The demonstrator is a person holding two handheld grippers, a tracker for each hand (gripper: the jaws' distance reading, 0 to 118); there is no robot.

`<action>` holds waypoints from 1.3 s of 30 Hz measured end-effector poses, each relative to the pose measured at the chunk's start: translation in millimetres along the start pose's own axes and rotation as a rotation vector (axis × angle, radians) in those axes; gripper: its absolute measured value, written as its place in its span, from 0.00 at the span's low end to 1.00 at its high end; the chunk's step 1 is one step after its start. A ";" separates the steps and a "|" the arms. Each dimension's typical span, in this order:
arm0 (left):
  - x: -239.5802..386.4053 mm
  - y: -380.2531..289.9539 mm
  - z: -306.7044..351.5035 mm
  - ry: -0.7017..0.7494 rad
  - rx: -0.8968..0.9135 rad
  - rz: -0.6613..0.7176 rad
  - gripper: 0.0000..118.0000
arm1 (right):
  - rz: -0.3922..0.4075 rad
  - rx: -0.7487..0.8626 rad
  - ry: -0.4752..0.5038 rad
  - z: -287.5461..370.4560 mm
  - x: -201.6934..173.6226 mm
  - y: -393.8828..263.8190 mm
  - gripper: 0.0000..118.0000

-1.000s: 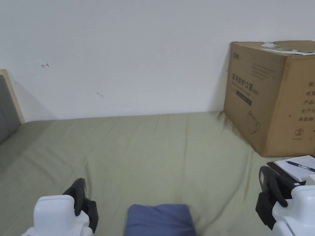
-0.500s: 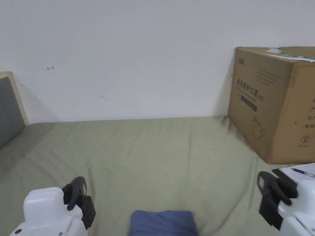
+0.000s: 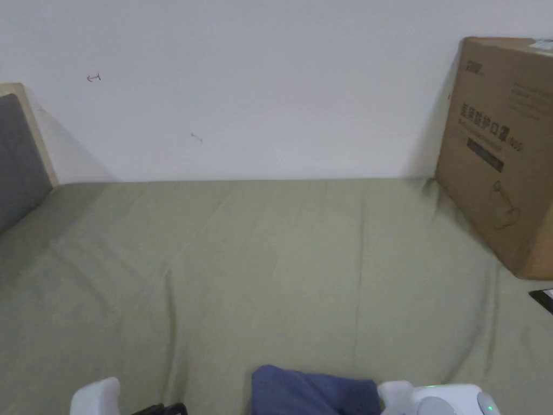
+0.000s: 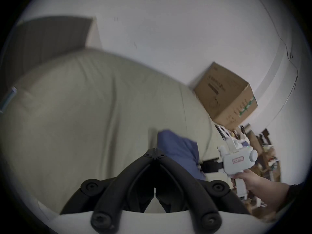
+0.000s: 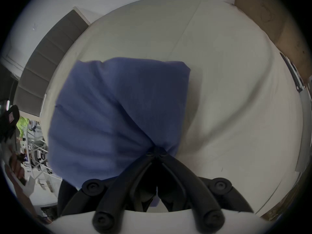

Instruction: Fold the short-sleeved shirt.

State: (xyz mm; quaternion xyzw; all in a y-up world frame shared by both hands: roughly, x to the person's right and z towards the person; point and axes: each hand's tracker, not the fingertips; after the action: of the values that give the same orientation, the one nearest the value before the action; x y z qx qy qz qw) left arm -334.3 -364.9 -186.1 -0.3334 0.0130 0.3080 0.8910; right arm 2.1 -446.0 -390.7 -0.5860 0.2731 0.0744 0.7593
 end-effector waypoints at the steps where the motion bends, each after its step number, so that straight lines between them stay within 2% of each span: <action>1: -9.6 3.4 -12.4 -0.042 -0.045 0.030 0.00 | 0.007 0.005 -0.006 0.4 -1.8 1.7 0.00; 3: -30.0 9.7 -42.1 -0.159 -0.143 0.126 0.02 | 0.037 -0.008 -0.027 0.6 -6.2 -0.8 0.00; 4: -40.0 12.7 -55.6 -0.221 -0.188 0.178 0.12 | 0.055 -0.010 -0.034 -0.4 -7.1 -0.7 0.00; 6: -53.3 14.0 -87.4 -0.347 -0.336 0.267 0.70 | 0.090 -0.027 -0.049 -5.1 -10.5 1.0 0.00; 7: -55.4 12.2 -99.9 -0.369 -0.388 0.274 0.92 | 0.103 -0.040 -0.057 -8.7 -11.4 3.6 0.00; 8: -56.9 9.8 -111.5 -0.368 -0.423 0.268 1.00 | 0.109 -0.056 -0.069 -12.2 -13.7 7.1 0.00; 11: -60.0 5.0 -134.6 -0.360 -0.455 0.280 1.00 | 0.176 -0.100 -0.111 -18.7 -22.0 18.2 0.00; 14: -57.0 -3.8 -160.8 -0.481 -0.548 0.340 1.00 | 0.250 -0.126 -0.151 -23.6 -30.9 23.3 0.00; 17: -42.7 -8.5 -188.8 -0.635 -0.569 0.397 1.00 | 0.246 -0.122 -0.145 -24.4 -29.2 24.5 0.00; 20: -21.7 -18.9 -214.9 -0.671 -0.634 0.431 0.99 | 0.201 -0.112 -0.105 -23.2 -19.6 24.4 0.00; 21: -14.2 -20.0 -217.8 -0.666 -0.627 0.419 0.91 | 0.190 -0.105 -0.096 -23.0 -16.7 23.9 0.00; 22: -8.5 -19.8 -217.8 -0.648 -0.622 0.404 0.67 | 0.187 -0.100 -0.092 -23.1 -14.8 23.4 0.00; 23: -6.0 -17.9 -218.3 -0.573 -0.603 0.362 0.18 | 0.185 -0.094 -0.090 -22.8 -14.5 22.2 0.00; 25: -2.6 -19.5 -218.0 -0.258 -0.578 0.256 0.18 | 0.170 -0.079 -0.083 -23.0 -12.7 20.9 0.00; 27: -2.7 -21.2 -211.3 -0.395 -0.571 0.379 0.18 | 0.094 -0.040 -0.070 -24.7 -9.4 20.8 0.00; 29: 10.8 -18.4 -206.3 -0.318 -0.550 0.266 0.18 | 0.029 -0.017 -0.064 -23.2 -7.7 18.2 0.00; 32: 18.9 -12.3 -188.5 -0.296 -0.523 0.235 0.18 | -0.008 0.078 -0.049 -7.0 -7.9 6.3 0.00; 34: 24.0 -3.1 -166.9 -0.278 -0.497 0.195 0.18 | -0.097 0.272 0.025 27.1 -5.1 -16.8 0.00; 35: 20.7 5.4 -150.6 -0.265 -0.471 0.151 0.18 | -0.159 0.356 0.113 48.9 -2.1 -31.3 0.00; 37: 10.2 22.3 -121.1 -0.211 -0.452 0.084 0.18 | -0.216 0.374 0.205 76.5 0.1 -48.0 0.00; 39: -20.3 45.3 -89.2 -0.125 -0.448 0.049 0.18 | -0.206 0.350 0.173 99.9 -4.1 -67.2 0.00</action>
State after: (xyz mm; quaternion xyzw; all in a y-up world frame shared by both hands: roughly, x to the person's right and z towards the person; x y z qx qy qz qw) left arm -359.7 -402.9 -277.3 -0.5028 -0.1028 0.3448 0.7859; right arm 60.4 -372.5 -315.2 -0.4742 0.2849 -0.1026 0.8267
